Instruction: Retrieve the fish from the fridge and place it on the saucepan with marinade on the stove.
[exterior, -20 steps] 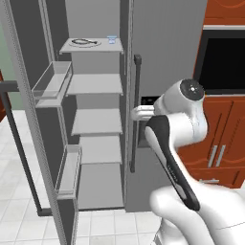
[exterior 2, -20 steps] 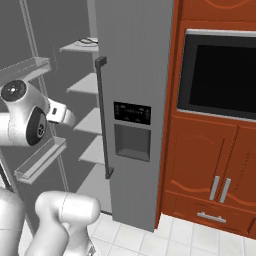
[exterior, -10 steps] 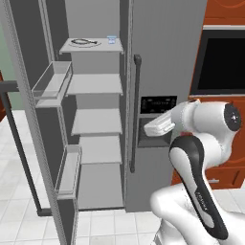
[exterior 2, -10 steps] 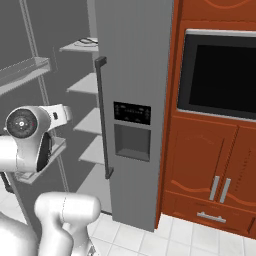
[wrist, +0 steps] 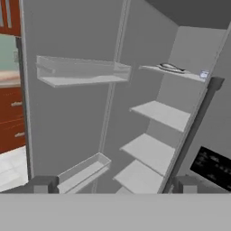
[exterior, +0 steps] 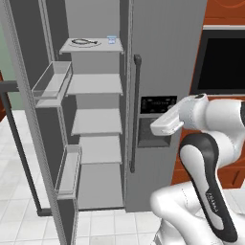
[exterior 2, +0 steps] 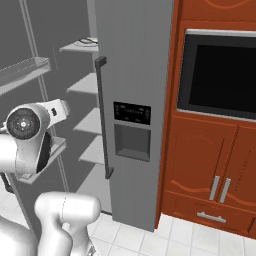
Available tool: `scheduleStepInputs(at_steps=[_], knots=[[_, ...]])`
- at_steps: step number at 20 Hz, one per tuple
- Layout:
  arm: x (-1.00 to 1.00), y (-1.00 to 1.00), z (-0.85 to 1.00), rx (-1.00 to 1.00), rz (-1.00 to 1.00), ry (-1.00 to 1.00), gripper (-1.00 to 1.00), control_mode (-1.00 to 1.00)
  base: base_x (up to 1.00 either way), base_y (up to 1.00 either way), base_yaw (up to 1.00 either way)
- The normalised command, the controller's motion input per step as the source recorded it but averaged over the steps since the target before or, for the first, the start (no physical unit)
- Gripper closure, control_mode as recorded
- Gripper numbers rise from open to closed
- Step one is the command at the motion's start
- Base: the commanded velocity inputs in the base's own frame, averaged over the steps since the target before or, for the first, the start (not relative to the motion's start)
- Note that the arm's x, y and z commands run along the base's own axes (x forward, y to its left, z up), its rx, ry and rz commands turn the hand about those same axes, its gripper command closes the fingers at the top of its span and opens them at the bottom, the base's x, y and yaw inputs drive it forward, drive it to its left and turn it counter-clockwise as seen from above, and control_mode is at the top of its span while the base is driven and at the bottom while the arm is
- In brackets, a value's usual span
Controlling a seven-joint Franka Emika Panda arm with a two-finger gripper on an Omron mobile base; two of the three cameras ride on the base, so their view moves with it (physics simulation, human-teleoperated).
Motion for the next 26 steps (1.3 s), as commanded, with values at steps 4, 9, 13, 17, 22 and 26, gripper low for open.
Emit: scheduleStepInputs(at_steps=[4,9,13,17,22,26], knots=[[-0.41,0.01,0.00,0.00,-0.11,-0.14,-1.00,-1.00,0.00,0.00,0.00],[-0.30,0.19,0.00,-0.04,-0.06,-0.17,-1.00,-1.00,0.00,0.00,0.00],[0.00,0.06,0.00,0.00,0.00,0.00,-1.00,-1.00,0.00,0.00,0.00],[-0.02,0.00,-0.04,0.00,0.00,0.00,-1.00,-1.00,0.00,0.00,0.00],[-0.03,0.00,-0.03,0.00,0.00,0.00,-1.00,1.00,-0.20,-0.03,0.00],[0.00,0.00,0.00,0.00,0.00,0.00,-1.00,1.00,-0.05,0.00,0.00]])
